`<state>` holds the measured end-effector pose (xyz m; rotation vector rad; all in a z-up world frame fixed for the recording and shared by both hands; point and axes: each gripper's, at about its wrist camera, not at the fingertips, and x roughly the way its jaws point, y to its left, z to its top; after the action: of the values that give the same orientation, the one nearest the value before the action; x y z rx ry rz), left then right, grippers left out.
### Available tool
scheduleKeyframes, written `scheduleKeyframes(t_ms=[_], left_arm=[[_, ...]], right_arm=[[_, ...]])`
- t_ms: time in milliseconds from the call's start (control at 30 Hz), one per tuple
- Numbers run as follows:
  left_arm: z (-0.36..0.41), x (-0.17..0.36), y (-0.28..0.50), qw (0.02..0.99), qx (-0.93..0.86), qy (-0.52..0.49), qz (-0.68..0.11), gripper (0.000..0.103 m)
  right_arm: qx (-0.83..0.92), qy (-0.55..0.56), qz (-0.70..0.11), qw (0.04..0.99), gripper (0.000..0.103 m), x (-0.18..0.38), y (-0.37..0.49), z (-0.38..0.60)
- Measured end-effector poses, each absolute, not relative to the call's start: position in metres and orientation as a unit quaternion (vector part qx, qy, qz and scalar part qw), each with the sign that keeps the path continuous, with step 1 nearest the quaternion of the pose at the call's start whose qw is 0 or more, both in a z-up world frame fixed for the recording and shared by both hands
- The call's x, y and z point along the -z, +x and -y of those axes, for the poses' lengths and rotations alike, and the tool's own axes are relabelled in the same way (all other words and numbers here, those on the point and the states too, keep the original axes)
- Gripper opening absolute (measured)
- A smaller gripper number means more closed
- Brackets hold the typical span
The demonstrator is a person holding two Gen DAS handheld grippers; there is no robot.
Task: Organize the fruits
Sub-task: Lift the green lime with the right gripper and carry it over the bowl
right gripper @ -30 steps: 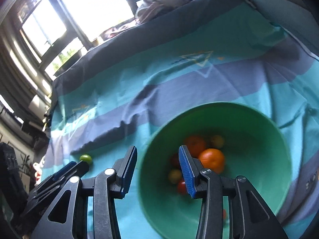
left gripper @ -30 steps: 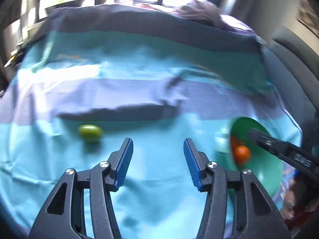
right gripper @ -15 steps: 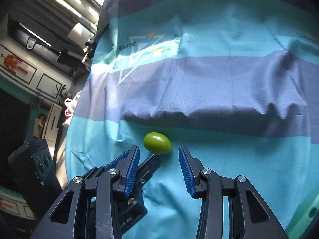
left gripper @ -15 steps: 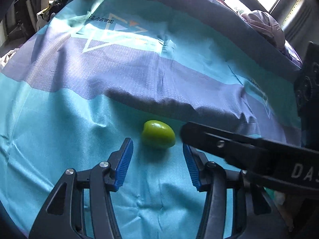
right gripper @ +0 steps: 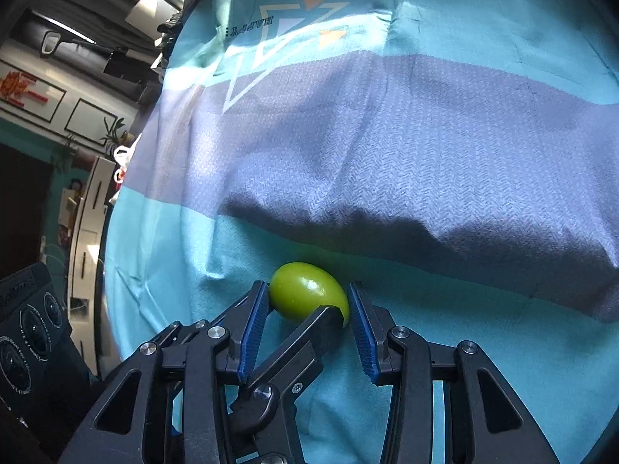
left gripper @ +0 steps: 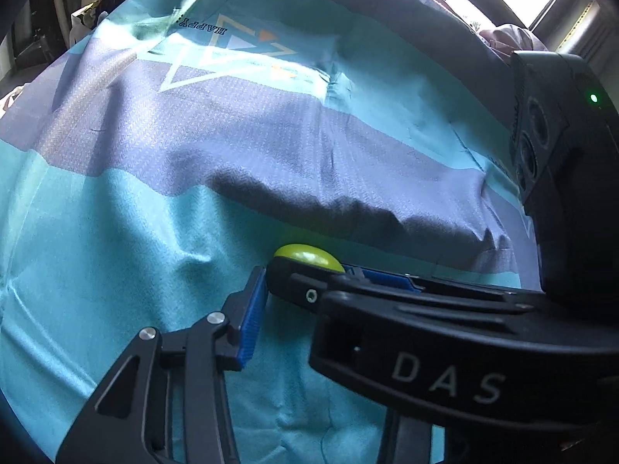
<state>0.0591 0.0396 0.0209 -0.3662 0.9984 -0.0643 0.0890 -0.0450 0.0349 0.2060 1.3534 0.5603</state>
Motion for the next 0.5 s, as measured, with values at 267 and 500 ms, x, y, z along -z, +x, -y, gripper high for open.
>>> scheduleKeyframes(t_ms=[267, 500], left_arm=[[-0.027, -0.042, 0.039, 0.882, 0.040, -0.136, -0.448, 0.042], [0.003, -0.078, 0.003, 0.910, 0.089, -0.097, -0.394, 0.042]], right_arm=[[-0.260, 0.123, -0.586, 0.757, 0.044, -0.049, 0.069, 0.059], [-0.239, 0.151, -0.527, 0.801, 0.044, -0.092, 0.023, 0.090]])
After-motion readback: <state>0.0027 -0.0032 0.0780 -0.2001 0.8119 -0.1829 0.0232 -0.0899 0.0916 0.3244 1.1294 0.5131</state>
